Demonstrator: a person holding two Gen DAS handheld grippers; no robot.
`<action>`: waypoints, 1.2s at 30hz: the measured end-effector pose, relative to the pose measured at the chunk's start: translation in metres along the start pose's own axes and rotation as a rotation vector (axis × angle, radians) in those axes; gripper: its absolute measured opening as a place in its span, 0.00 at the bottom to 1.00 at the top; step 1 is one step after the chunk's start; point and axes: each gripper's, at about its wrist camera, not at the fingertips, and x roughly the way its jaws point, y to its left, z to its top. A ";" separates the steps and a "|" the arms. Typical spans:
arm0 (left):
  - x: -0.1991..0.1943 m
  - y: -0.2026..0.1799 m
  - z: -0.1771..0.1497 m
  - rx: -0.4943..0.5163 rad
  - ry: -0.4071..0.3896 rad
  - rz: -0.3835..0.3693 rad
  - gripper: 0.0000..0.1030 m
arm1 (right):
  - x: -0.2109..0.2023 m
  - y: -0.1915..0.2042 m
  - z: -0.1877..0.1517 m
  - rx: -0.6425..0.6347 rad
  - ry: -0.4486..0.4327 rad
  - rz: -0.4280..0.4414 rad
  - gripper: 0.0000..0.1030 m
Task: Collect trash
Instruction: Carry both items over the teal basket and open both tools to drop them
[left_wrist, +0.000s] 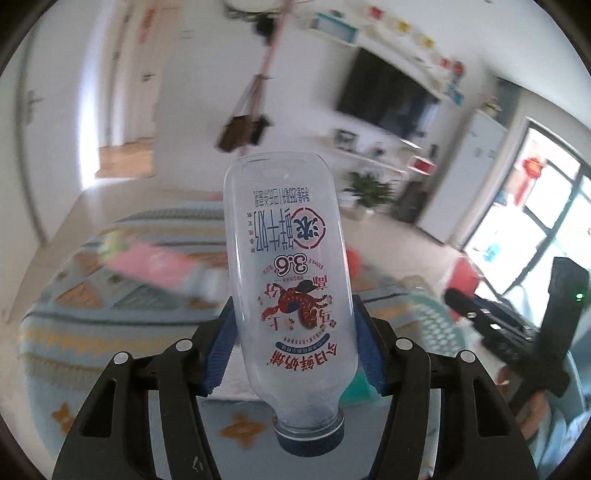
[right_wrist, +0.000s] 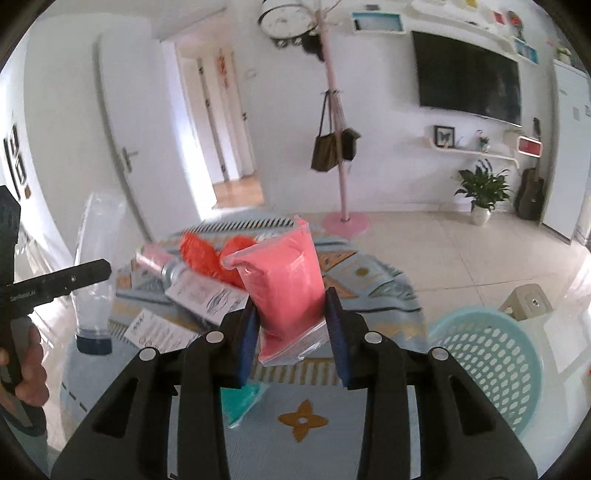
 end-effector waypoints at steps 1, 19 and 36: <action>0.006 -0.017 0.005 0.023 0.001 -0.027 0.55 | -0.006 -0.007 0.002 0.009 -0.015 -0.016 0.30; 0.153 -0.196 0.012 0.232 0.151 -0.218 0.55 | -0.029 -0.167 -0.039 0.316 0.014 -0.308 0.30; 0.230 -0.224 -0.022 0.229 0.294 -0.247 0.70 | 0.011 -0.229 -0.107 0.458 0.209 -0.407 0.47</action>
